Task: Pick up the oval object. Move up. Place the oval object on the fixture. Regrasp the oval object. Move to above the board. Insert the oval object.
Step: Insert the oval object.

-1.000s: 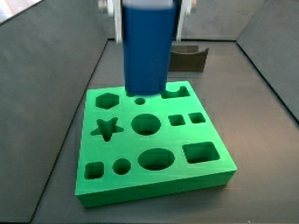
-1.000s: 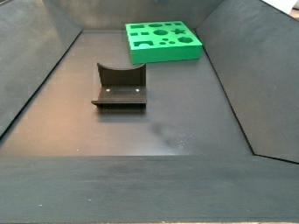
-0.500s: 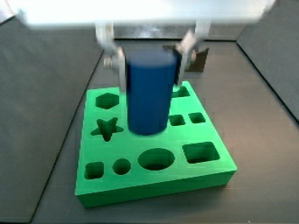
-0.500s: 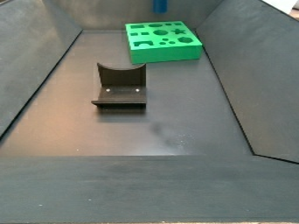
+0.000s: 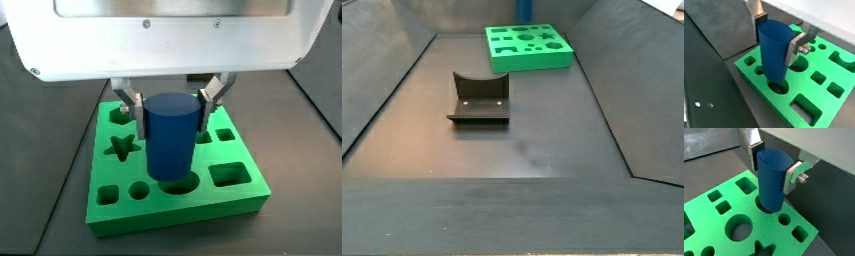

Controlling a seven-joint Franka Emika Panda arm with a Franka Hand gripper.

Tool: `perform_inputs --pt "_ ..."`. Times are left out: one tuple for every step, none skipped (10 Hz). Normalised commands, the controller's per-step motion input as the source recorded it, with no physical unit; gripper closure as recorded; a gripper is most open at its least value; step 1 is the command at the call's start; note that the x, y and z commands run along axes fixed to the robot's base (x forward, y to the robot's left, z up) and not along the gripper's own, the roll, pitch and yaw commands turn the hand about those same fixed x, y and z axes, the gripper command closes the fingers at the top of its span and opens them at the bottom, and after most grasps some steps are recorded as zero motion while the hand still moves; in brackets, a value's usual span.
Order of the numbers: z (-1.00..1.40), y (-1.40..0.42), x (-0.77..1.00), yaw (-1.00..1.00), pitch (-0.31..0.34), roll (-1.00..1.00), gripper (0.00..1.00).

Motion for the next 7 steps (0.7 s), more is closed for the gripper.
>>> perform_inputs --pt "-0.37 0.0 0.22 0.02 0.0 0.04 1.0" --pt "-0.39 -0.02 0.28 0.01 0.0 0.06 1.0" --pt "-0.39 -0.05 0.16 0.0 0.0 0.08 1.0" --pt "-0.37 -0.04 0.22 0.0 0.0 0.08 1.0" --pt "-0.36 -0.02 0.23 0.0 0.0 0.07 1.0" --pt "-0.31 0.0 0.33 0.0 0.0 0.06 1.0" --pt "-0.33 0.0 0.32 0.0 0.0 0.07 1.0"
